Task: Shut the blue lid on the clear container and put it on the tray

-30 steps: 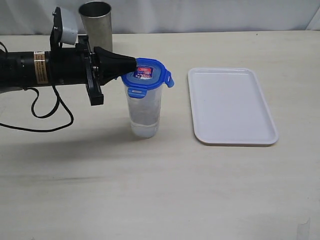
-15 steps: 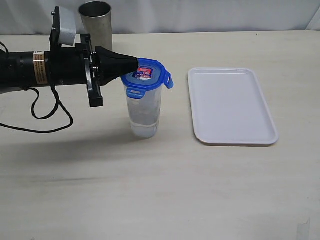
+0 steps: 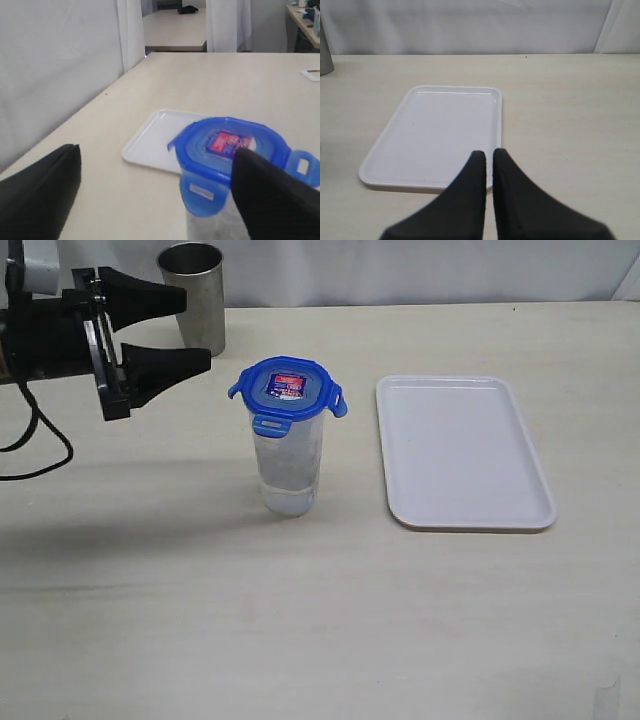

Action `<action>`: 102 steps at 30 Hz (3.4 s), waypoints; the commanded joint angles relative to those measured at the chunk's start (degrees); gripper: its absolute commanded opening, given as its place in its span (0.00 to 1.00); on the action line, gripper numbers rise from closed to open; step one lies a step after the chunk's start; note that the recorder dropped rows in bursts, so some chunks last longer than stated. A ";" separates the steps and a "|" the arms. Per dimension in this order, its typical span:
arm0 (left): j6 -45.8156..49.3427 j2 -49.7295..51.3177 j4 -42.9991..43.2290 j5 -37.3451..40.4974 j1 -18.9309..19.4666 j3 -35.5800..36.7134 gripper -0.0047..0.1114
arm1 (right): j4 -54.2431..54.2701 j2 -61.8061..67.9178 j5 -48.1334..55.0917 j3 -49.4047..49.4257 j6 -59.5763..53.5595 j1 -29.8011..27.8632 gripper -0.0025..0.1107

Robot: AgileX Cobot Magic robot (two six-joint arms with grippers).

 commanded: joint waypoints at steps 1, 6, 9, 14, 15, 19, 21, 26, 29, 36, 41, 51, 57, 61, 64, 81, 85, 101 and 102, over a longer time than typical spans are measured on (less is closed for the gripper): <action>-5.53 -0.19 8.29 -0.57 1.13 -0.09 0.71 | -0.48 -0.25 -0.11 0.11 0.02 -0.34 0.07; -7.14 3.68 11.17 -0.57 1.13 0.15 0.71 | -0.48 -0.25 -0.11 0.11 0.02 -0.34 0.07; -4.70 10.06 8.03 -0.57 1.13 0.27 0.71 | -0.48 -0.25 -0.11 0.11 0.02 -0.34 0.07; 1.62 18.77 2.68 -0.57 1.02 0.15 0.71 | -0.48 -0.25 -0.11 0.11 0.02 -0.34 0.07; 2.60 19.53 0.78 -0.57 0.64 0.15 0.71 | -0.48 -0.25 -0.11 0.11 0.02 -0.34 0.07; 2.46 19.92 -5.10 -0.57 -1.98 0.15 0.72 | -0.48 -0.25 -0.11 0.11 0.02 -0.34 0.07; 2.00 19.92 -6.73 0.63 -3.14 0.15 0.77 | -0.48 -0.25 -0.11 0.11 0.02 -0.34 0.07; 7.12 19.92 -6.52 4.31 -4.83 0.15 0.84 | -0.48 -0.25 -0.11 0.11 0.02 -0.34 0.07; 7.12 19.92 -7.01 2.31 -4.83 0.15 0.84 | -0.48 -0.25 -0.11 0.11 0.02 -0.34 0.07; 8.06 19.92 -7.84 0.16 -4.83 0.15 0.84 | -0.48 -0.25 -0.11 0.11 0.02 -0.34 0.07; 7.91 19.92 -5.64 -0.57 -4.92 0.15 0.84 | -0.48 -0.25 -0.11 0.11 0.02 -0.34 0.07; 8.10 19.92 -1.38 -0.57 -4.92 0.15 0.84 | -0.48 -0.25 -0.11 0.11 0.02 -0.34 0.07; 12.25 19.92 -1.25 -0.57 -5.85 0.15 0.84 | -0.48 -0.25 -0.11 0.11 0.02 -0.34 0.07; 13.31 20.01 -1.02 -0.57 -7.68 0.15 0.84 | -0.48 -0.25 -0.11 0.11 0.02 -0.34 0.07; 14.85 20.01 -1.48 -0.57 -8.86 0.15 0.84 | -0.48 -0.25 -0.11 0.11 0.02 -0.34 0.07; 15.55 28.05 -3.55 -0.57 -14.27 -9.03 0.84 | -0.48 -0.25 -0.11 0.11 0.02 -0.34 0.07; 15.67 29.22 -5.78 -0.57 -15.17 -9.31 0.84 | -0.48 -0.25 -0.11 0.11 0.02 -0.34 0.07; 17.38 29.22 -10.22 -0.57 -16.90 -9.35 0.84 | -0.48 -0.25 -0.11 0.11 0.02 -0.34 0.07; 17.38 29.22 -10.22 -0.57 -16.90 -9.35 0.84 | -0.48 -0.25 -0.11 0.11 0.02 -0.34 0.07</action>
